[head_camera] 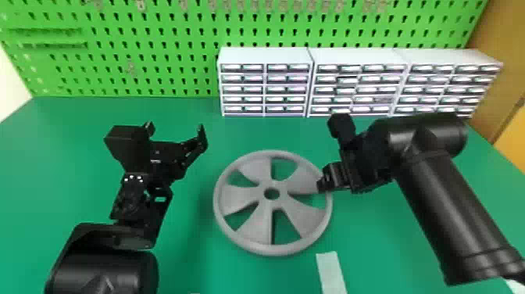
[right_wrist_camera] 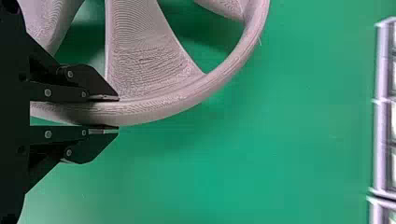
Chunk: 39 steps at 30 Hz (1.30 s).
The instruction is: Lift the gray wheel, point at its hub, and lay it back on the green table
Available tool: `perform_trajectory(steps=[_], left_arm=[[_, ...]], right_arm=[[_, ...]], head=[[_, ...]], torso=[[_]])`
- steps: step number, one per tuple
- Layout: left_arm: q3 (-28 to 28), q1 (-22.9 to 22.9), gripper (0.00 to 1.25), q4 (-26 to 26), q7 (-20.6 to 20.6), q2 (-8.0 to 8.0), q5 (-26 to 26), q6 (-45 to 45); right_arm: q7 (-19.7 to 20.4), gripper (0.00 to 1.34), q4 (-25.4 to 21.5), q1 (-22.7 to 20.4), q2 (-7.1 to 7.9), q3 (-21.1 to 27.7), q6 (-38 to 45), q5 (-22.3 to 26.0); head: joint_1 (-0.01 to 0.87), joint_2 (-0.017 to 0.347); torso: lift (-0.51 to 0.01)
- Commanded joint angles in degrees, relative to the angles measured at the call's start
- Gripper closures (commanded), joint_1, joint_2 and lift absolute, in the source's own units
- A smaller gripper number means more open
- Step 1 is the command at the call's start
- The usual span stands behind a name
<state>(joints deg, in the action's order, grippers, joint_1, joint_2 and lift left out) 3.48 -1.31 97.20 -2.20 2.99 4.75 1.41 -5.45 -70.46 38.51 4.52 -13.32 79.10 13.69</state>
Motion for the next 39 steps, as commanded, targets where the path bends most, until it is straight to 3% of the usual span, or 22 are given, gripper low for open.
perform_trajectory(steps=[1,11,23,39], left_arm=[[-0.05,0.07,0.10,0.01,0.00,0.00,0.00,0.00],[0.04,0.07,0.10,0.01,0.00,0.00,0.17,-0.09],[-0.05,0.16,0.10,0.01,0.00,0.00,0.35,-0.09],[0.04,0.07,0.10,-0.08,0.00,0.00,0.52,-0.09]], right_arm=[[0.00,1.17,-3.81,-1.69,0.23,2.86,-1.76,-0.94],[0.09,1.17,-13.39,-6.96,0.58,7.96,-10.11,-1.73],[0.09,1.17,-20.59,-14.70,0.32,11.92,-29.36,-0.41],[0.00,1.18,-23.41,-24.45,0.14,10.42,-61.52,-4.02]], head=[[0.692,0.048],[0.692,0.048],[0.692,0.048],[0.692,0.048]], torso=[[-0.093],[-0.093],[-0.093],[-0.093]])
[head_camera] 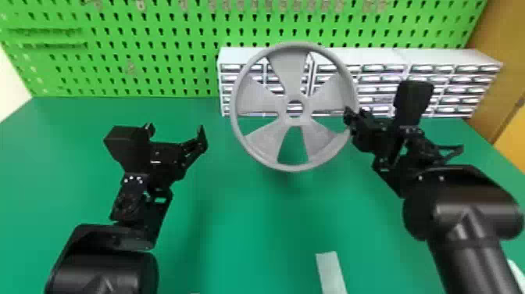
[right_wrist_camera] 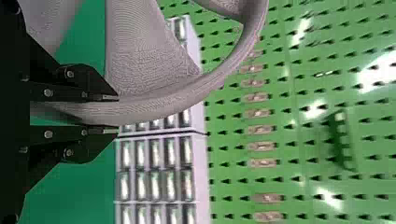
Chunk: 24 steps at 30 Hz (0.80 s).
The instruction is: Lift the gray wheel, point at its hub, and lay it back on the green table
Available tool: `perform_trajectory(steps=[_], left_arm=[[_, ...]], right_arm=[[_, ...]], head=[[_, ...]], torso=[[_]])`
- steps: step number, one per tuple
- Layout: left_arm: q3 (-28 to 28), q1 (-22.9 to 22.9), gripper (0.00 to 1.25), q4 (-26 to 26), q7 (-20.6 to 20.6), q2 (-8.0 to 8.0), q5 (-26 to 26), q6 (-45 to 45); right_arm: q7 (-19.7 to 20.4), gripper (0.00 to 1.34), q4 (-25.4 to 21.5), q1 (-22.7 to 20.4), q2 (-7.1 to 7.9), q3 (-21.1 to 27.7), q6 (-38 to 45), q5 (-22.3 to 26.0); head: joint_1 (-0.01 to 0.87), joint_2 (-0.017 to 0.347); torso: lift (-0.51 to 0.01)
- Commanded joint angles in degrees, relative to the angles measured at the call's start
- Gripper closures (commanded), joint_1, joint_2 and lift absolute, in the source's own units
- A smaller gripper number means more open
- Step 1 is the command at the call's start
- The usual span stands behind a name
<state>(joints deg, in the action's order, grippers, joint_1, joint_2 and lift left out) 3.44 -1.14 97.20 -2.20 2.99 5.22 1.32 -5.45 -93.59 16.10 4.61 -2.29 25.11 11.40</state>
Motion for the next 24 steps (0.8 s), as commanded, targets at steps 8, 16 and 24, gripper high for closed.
perform_trajectory(steps=[8,16,24], left_arm=[[0.25,-0.09,0.10,0.01,0.09,-0.09,0.23,0.00],[0.33,0.35,0.10,0.01,0.61,-0.09,0.93,0.00],[0.51,0.61,0.10,0.01,0.61,-0.09,1.54,0.09]], right_arm=[[0.09,1.18,-0.28,-5.55,-0.39,-1.31,-19.93,-3.49],[0.44,1.18,1.04,-7.57,0.67,-2.81,-28.54,-3.05],[1.94,1.18,3.06,-9.07,0.76,-2.02,-33.99,-2.52]], head=[[0.692,0.048],[0.692,0.048],[0.692,0.048]], torso=[[-0.093],[-0.093],[-0.093]])
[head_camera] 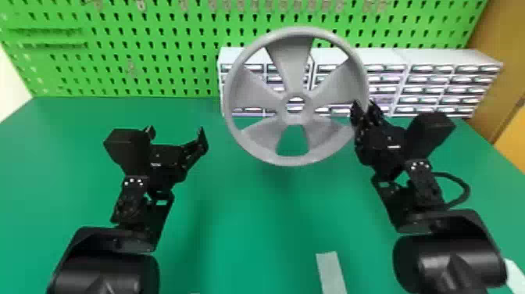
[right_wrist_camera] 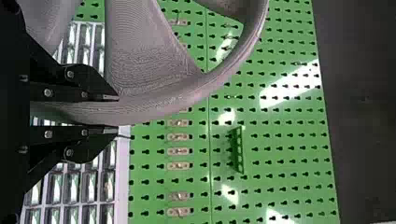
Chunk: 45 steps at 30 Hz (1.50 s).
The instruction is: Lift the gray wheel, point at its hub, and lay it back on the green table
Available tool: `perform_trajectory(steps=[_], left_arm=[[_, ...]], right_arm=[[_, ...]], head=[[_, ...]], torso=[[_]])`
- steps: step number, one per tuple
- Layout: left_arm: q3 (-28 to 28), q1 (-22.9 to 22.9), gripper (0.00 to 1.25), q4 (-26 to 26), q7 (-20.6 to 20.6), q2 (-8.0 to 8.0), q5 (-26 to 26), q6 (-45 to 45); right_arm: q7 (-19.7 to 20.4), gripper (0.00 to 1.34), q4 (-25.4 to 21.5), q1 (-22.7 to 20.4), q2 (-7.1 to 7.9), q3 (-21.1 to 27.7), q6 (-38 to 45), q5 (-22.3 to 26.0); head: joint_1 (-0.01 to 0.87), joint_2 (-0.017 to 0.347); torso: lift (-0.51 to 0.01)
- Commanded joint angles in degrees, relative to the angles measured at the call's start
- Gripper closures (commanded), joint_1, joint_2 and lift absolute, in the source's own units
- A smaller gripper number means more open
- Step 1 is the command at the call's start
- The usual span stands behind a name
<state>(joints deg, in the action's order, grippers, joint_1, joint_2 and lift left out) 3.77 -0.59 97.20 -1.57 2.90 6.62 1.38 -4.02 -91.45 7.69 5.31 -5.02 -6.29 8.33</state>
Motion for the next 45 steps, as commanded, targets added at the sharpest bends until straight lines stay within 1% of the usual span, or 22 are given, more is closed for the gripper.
perform_trajectory(steps=[1,3,15,19,23,28,32,36,41,45], left_arm=[[0.28,0.15,0.10,0.01,-0.01,0.00,0.24,0.02],[0.54,0.15,0.10,0.01,-0.01,0.00,0.50,0.02],[2.56,0.77,0.11,0.01,-0.10,0.00,1.56,0.02],[3.35,1.56,0.11,1.50,-0.18,0.00,1.82,-0.07],[4.23,3.14,0.11,4.67,-0.54,0.09,2.00,-0.51],[5.46,4.72,0.11,8.97,-1.15,1.32,4.02,-2.00],[6.78,5.87,0.11,12.31,-1.50,2.73,5.78,-3.05],[7.22,6.83,0.11,14.86,-1.85,3.52,6.57,-4.28],[7.84,8.15,0.11,17.76,-3.52,4.92,6.30,-6.66],[8.27,9.12,0.11,18.99,-5.28,5.98,6.30,-7.71]], right_arm=[[0.68,1.18,1.18,-0.75,0.05,0.89,-3.47,0.55],[1.39,1.18,1.36,-0.84,0.13,1.24,-3.73,0.55],[2.18,1.18,1.62,-0.48,0.40,2.12,-4.52,0.37],[2.44,1.18,1.89,-0.13,0.49,1.94,-4.26,0.02],[2.62,1.18,2.24,0.48,0.57,1.94,-4.26,-0.42],[2.70,1.18,2.68,1.01,0.57,1.94,-4.35,-0.77],[2.97,1.18,2.94,1.27,0.57,2.21,-4.26,-1.12],[3.23,1.18,3.47,1.63,0.49,2.38,-4.26,-1.65],[3.41,1.18,4.35,2.68,0.49,2.30,-4.35,-2.27],[3.50,1.18,4.87,3.38,0.57,2.38,-4.35,-2.53]], head=[[0.692,0.048],[0.692,0.048],[0.692,0.048],[0.692,0.048],[0.692,0.048],[0.692,0.048],[0.692,0.048],[0.692,0.048],[0.692,0.048],[0.692,0.048]], torso=[[-0.093],[-0.093],[-0.093],[-0.093],[-0.093],[-0.093],[-0.093],[-0.093],[-0.093],[-0.093]])
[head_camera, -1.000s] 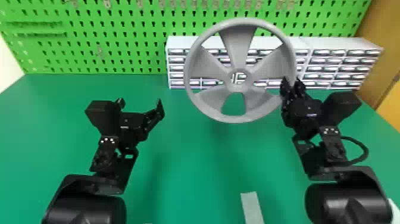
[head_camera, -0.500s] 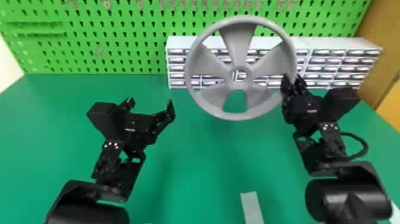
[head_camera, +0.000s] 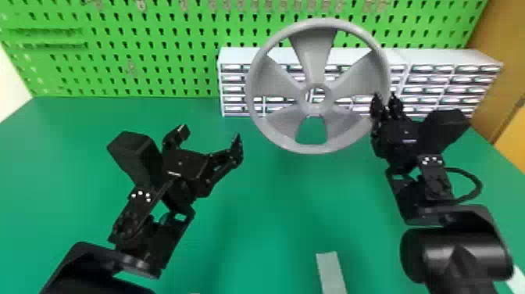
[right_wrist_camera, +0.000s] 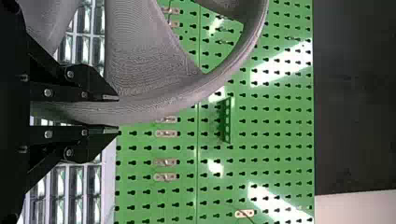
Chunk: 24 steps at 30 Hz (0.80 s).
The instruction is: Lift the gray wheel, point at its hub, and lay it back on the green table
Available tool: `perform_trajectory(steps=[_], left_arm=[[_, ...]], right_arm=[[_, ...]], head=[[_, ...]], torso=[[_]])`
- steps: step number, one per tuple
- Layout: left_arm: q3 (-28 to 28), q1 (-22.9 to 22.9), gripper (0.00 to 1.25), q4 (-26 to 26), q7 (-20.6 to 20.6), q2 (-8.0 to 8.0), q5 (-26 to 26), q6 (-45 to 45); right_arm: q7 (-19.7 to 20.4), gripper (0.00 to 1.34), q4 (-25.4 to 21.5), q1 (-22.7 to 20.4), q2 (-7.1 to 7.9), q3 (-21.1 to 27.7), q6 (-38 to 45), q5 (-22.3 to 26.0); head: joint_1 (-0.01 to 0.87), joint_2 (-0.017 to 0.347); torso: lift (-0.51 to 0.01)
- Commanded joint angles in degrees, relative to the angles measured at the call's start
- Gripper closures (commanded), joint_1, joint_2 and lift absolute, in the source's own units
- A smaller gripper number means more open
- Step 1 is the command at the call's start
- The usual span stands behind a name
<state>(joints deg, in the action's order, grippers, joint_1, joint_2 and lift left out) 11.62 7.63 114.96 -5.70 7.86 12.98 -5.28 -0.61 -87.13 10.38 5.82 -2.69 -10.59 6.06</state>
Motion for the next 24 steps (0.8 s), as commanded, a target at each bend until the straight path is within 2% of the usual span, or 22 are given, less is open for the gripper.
perform_trajectory(steps=[1,4,6,20,22,23,24], left_arm=[[0.33,0.89,0.11,1.32,-2.12,1.10,-0.06,-1.05],[-0.46,1.07,0.11,1.59,-6.25,1.19,-0.06,-1.05],[-0.55,1.16,0.11,2.11,-7.13,1.19,-0.24,-1.05],[-0.20,1.33,0.13,4.93,-7.57,3.39,-1.55,-1.66],[-0.02,1.07,0.23,4.93,-7.66,3.48,-1.47,-2.01],[0.33,0.63,0.44,5.01,-7.57,3.56,-1.11,-3.33],[0.59,0.45,0.71,5.01,-7.31,3.65,-0.76,-4.56]], right_arm=[[0.08,1.18,0.56,0.87,0.07,0.14,-0.04,-0.35],[0.25,1.18,0.99,1.31,0.07,0.14,-0.04,-0.53],[0.34,1.18,1.08,1.57,0.07,0.05,-0.04,-0.88],[1.22,1.18,1.87,2.45,0.16,-0.48,-0.04,-1.32],[1.22,1.18,1.96,2.71,0.16,-0.56,-0.04,-1.32],[1.31,1.18,1.96,2.71,0.16,-0.65,-0.04,-1.40],[1.22,1.18,1.96,2.63,0.16,-0.56,-0.04,-1.40]], head=[[0.692,0.048],[0.692,0.048],[0.692,0.048],[0.692,0.048],[0.692,0.048],[0.692,0.048],[0.692,0.048]], torso=[[-0.093],[-0.093],[-0.093],[-0.093],[-0.093],[-0.093],[-0.093]])
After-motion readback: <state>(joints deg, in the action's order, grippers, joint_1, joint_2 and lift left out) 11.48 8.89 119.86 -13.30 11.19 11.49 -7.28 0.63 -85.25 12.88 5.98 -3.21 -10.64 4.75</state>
